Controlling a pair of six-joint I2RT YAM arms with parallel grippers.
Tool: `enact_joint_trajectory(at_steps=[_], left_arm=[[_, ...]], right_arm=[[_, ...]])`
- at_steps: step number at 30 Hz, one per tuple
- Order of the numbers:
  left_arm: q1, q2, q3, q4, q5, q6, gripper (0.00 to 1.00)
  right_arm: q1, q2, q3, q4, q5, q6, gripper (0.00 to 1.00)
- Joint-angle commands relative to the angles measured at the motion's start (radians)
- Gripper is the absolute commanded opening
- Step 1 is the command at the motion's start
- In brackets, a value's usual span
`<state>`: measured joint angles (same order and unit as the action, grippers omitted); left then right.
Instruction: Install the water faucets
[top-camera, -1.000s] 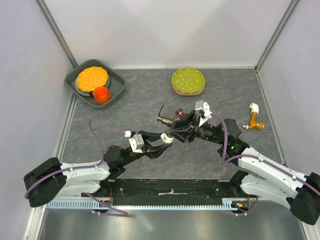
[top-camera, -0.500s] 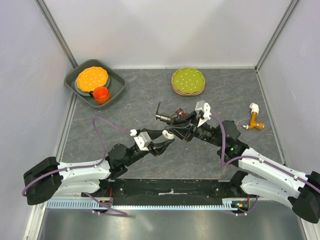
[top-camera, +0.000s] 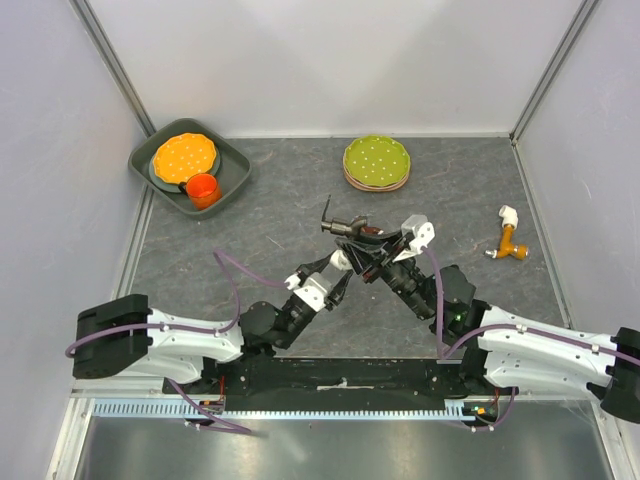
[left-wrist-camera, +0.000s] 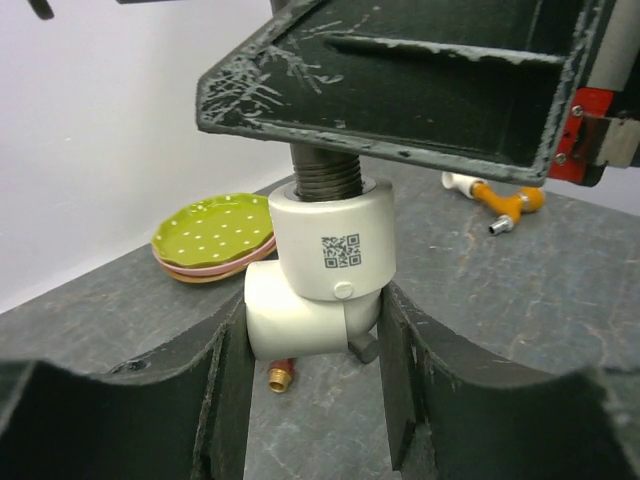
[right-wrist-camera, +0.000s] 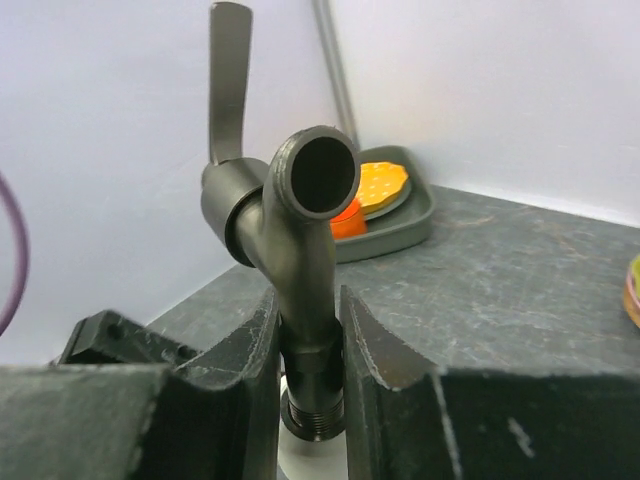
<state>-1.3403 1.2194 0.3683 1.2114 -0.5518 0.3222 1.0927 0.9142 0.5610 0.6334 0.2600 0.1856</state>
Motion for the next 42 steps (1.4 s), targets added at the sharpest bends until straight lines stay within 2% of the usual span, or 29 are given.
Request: enact_joint_trajectory(at_steps=[1,10,14,17,19,20,22,23,29,34,38,41,42], left_arm=[[-0.053,0.046,0.132,0.117,-0.066,0.213,0.02],[-0.069,0.086,0.231,0.019,-0.206,0.241,0.02],[-0.071,0.088,0.235,0.005,-0.240,0.238,0.02],[-0.063,0.074,0.221,-0.022,-0.243,0.203,0.02],[-0.042,0.046,0.207,-0.074,-0.237,0.129,0.02],[-0.033,0.029,0.199,-0.125,-0.220,0.095,0.02],[-0.001,-0.003,0.161,-0.159,-0.165,0.011,0.02],[0.010,-0.039,0.146,-0.171,-0.143,-0.009,0.02],[0.102,-0.173,0.060,-0.249,0.059,-0.110,0.02],[0.199,-0.268,0.015,-0.375,0.238,-0.187,0.02],[0.237,-0.328,0.009,-0.470,0.300,-0.187,0.02],[0.245,-0.359,0.035,-0.588,0.326,-0.153,0.02],[0.245,-0.363,0.050,-0.622,0.331,-0.140,0.02]], right_arm=[[0.093,0.049,-0.041,-0.020,0.201,-0.004,0.00],[0.205,0.143,-0.058,0.061,0.422,-0.034,0.00],[0.223,0.170,-0.062,0.097,0.469,-0.005,0.00],[0.223,0.164,-0.058,0.088,0.446,0.006,0.01],[0.225,0.147,-0.052,0.059,0.427,0.006,0.14],[0.225,0.140,-0.041,0.042,0.401,0.008,0.29],[0.223,0.117,-0.030,-0.009,0.381,0.011,0.41],[0.223,0.106,-0.021,-0.027,0.372,0.011,0.51],[0.205,0.028,0.019,-0.175,0.303,0.005,0.76],[0.161,-0.064,0.056,-0.314,0.207,0.002,0.84],[0.124,-0.136,0.106,-0.457,0.167,-0.012,0.88],[0.092,-0.178,0.190,-0.608,0.121,-0.021,0.88],[0.072,-0.179,0.221,-0.712,0.105,-0.024,0.89]])
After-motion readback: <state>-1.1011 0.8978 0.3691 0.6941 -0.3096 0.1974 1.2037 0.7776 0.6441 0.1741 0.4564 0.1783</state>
